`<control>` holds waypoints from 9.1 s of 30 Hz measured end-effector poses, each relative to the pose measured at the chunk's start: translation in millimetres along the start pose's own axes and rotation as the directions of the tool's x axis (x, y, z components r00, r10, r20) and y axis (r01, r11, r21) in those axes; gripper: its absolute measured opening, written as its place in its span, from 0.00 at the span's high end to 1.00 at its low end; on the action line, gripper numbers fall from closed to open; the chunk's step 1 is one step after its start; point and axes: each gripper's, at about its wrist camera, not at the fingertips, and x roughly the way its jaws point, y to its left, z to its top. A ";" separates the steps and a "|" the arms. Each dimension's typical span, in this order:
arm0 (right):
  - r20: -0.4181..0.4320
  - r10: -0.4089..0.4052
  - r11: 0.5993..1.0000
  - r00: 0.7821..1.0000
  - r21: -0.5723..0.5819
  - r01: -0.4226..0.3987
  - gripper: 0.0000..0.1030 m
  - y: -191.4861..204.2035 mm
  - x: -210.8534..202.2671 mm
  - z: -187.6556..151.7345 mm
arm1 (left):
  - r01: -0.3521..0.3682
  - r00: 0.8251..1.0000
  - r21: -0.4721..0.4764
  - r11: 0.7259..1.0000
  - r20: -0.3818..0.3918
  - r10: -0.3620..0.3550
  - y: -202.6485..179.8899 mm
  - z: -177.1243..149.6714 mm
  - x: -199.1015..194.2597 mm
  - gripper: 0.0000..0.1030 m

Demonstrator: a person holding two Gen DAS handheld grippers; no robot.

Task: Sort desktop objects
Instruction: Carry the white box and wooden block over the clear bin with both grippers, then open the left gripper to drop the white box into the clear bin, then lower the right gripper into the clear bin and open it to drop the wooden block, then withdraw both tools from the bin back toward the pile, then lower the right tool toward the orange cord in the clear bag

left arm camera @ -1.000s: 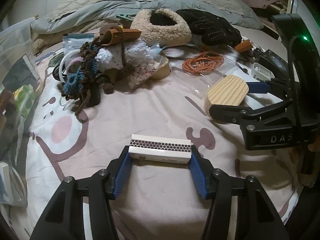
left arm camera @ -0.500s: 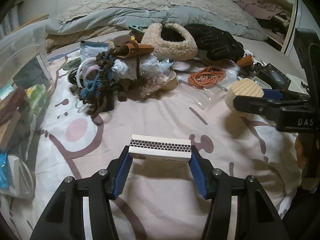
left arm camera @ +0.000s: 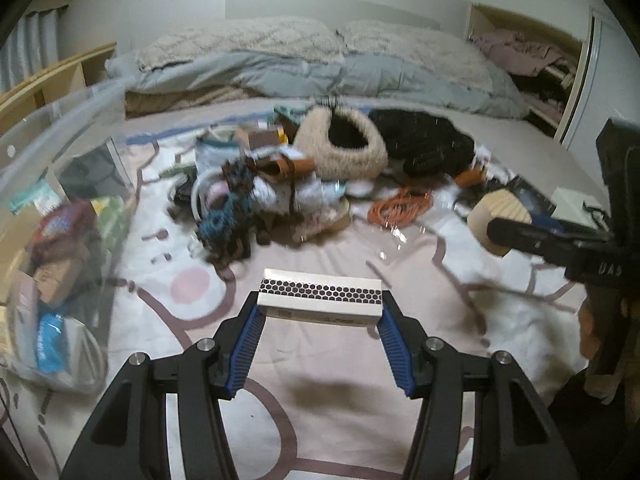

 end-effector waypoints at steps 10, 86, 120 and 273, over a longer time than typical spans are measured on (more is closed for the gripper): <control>0.110 0.108 0.994 0.988 -0.045 -0.104 0.08 46.1 -37.8 26.3 | -0.025 0.993 -0.023 0.999 0.116 0.028 29.5 28.5 -64.4 0.45; -0.149 0.276 0.958 0.950 -0.039 -0.284 0.08 346.8 101.1 163.5 | -0.253 0.947 -0.172 0.952 0.157 0.280 248.9 -25.6 -207.2 0.09; -0.115 0.209 0.958 0.971 -0.176 -0.227 0.00 395.2 149.9 182.3 | -0.291 0.935 -0.131 0.948 0.173 0.310 243.3 -26.8 -190.7 0.08; -0.130 -0.319 0.917 0.939 -0.291 0.272 0.36 10.0 143.9 5.9 | -0.071 0.983 -0.131 0.989 0.159 0.092 25.7 5.6 48.0 0.06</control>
